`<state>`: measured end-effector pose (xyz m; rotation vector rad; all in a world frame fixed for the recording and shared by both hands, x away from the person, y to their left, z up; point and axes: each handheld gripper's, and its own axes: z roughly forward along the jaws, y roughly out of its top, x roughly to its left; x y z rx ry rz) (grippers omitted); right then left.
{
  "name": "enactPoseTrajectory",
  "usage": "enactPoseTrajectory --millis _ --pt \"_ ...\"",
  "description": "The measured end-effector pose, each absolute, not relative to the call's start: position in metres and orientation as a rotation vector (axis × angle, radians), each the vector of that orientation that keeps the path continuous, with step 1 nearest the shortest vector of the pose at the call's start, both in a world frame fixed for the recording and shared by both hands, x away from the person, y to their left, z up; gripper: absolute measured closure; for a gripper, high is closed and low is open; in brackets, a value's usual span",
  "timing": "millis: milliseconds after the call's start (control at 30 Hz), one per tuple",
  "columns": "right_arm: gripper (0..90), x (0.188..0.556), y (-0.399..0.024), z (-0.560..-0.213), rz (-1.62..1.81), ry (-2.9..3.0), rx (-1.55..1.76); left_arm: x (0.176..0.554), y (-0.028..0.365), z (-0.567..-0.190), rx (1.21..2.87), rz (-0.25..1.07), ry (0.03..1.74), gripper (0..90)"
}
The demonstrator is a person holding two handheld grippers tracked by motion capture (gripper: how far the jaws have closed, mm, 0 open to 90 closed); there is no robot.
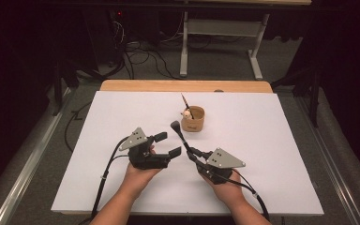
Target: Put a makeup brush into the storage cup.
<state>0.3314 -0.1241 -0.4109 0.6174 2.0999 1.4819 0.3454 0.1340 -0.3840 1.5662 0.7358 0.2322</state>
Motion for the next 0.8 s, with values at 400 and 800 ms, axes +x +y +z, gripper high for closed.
enactPoseTrajectory --millis 400,800 --pt "81.7 0.3284 -0.1151 -0.4142 1.499 2.128 0.568 0.3437 0.1326 -0.3804 1.557 0.261 0.719 26.4" --pt "81.7 0.3262 -0.1131 -0.4147 1.484 2.136 0.549 0.3447 0.1349 -0.3795 1.537 0.212 0.713 38.9"
